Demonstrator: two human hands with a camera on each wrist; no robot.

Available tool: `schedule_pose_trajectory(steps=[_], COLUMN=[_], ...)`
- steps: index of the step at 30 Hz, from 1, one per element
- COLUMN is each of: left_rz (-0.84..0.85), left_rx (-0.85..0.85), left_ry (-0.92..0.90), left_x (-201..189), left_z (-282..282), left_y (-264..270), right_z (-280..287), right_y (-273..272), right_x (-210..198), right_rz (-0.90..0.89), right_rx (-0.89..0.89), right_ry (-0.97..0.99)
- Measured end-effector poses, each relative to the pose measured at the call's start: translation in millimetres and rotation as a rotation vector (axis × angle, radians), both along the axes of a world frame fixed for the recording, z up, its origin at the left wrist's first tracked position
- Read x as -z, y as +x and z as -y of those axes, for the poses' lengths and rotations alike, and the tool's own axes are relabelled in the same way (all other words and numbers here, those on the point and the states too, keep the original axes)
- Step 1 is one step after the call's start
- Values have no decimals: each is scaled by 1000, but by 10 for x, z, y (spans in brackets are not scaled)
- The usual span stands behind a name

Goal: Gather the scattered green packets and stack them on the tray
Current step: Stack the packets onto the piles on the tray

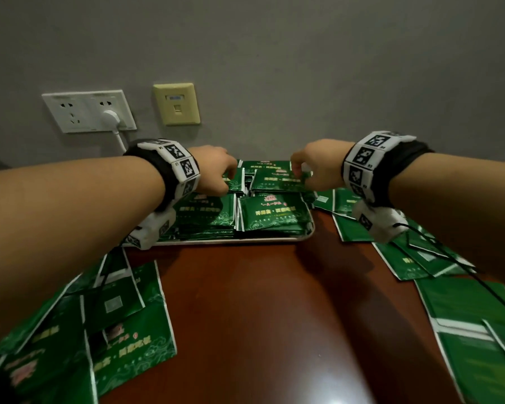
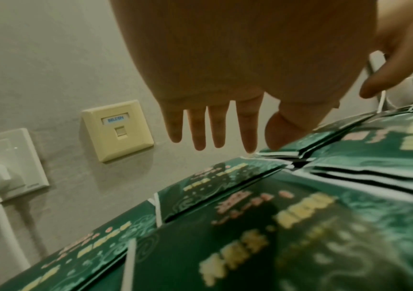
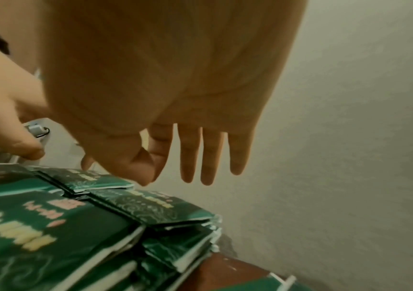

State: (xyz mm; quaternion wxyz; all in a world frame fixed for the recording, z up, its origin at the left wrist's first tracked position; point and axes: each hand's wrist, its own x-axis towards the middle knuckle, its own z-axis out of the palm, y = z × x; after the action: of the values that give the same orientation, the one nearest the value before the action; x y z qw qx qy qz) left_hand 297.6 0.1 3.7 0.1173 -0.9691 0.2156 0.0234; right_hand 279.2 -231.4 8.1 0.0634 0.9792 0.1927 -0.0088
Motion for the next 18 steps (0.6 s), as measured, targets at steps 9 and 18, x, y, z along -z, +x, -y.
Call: schedule_pose_trajectory(steps=[9, 18], left_rz=[-55, -303], left_rx=[128, 211], left_ry=[-35, -44], left_x=[0, 470], left_z=[679, 1326], left_y=[-875, -2110], right_z=[827, 1362], right_y=[-1091, -2385], right_x=[315, 511], right_rz=[-190, -358], right_rx=[256, 512], right_ry=[-179, -212])
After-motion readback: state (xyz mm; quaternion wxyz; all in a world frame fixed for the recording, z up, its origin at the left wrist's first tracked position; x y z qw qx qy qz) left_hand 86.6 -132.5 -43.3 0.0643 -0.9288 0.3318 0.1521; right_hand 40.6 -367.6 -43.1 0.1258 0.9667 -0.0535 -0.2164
